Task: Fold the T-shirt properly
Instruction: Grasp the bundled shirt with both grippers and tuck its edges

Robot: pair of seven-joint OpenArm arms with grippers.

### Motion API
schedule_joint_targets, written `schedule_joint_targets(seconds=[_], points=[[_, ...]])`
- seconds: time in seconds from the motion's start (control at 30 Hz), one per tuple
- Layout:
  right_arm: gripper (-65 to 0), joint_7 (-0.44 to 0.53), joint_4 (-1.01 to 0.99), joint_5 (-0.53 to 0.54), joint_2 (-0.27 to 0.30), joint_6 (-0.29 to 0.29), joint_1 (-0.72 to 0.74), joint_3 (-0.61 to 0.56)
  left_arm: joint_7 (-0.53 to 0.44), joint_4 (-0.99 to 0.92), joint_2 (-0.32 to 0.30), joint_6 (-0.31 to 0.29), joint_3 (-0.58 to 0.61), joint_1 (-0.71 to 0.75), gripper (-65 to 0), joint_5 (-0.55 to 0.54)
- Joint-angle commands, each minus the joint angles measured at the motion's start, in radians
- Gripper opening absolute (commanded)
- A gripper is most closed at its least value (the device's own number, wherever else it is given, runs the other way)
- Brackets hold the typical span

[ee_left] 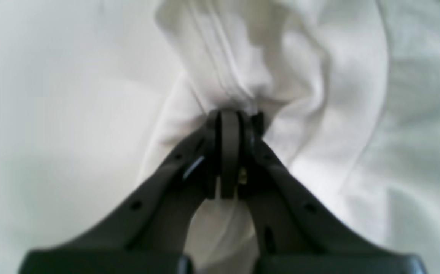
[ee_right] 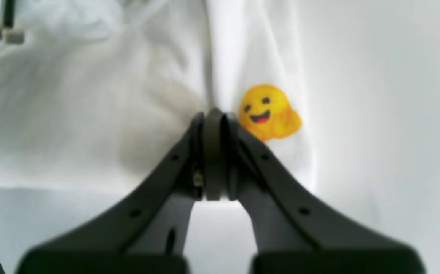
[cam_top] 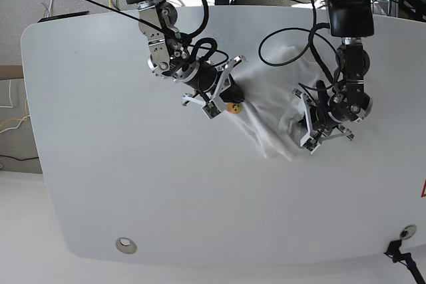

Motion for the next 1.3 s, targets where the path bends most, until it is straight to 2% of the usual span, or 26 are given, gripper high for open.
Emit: schedule_joint_targets(seconds=[0.0,0.1,0.27,0.37,0.5,0.67,0.83,1.07,1.13,1.27], points=[[-64.0,-0.004,0.093,0.007,0.007,0.003,-0.020,0.030,0.018,-0.028,0.004,-0.008,0.030,-0.016,-65.0,0.017],[-64.0,-0.015,0.156,0.005,0.009,0.003,-0.071,0.037,-0.035,-0.059,0.039,-0.008,0.066,-0.050,-65.0,0.017],[-63.7,-0.015,0.209,0.005,0.009,0.003,-0.062,0.056,-0.036,0.021,0.042,-0.008,0.072,-0.074,-65.0,0.017],[-63.7,-0.043,0.225,0.005,0.009,0.003,-0.013,0.057,-0.036,0.124,0.033,-0.008,0.069,-0.063,-65.0,0.017],[-63.7,-0.107,0.219,0.005,0.004,0.003,0.084,0.053,-0.036,0.265,-0.019,-0.008,0.069,-0.019,-65.0,0.017],[-63.7,-0.107,0.134,0.007,-0.031,0.003,0.175,0.024,-0.035,0.457,-0.064,-0.008,0.066,0.090,-65.0,0.017],[-63.7,-0.101,0.010,0.007,-0.093,0.003,0.234,0.022,-0.035,0.613,-0.062,-0.008,0.066,0.273,-65.0,0.019],[-63.7,-0.021,-0.145,0.007,-0.105,0.003,0.253,0.022,-0.035,0.566,-0.061,-0.008,0.066,0.389,-65.0,0.020],[-63.7,0.011,-0.183,0.007,-0.102,0.003,0.247,0.022,-0.038,0.495,-0.064,-0.008,0.066,0.383,-65.0,0.020],[-63.9,0.035,-0.190,0.007,-0.067,0.005,0.195,0.022,-0.039,0.346,-0.065,-0.008,0.066,0.271,-65.0,0.020]])
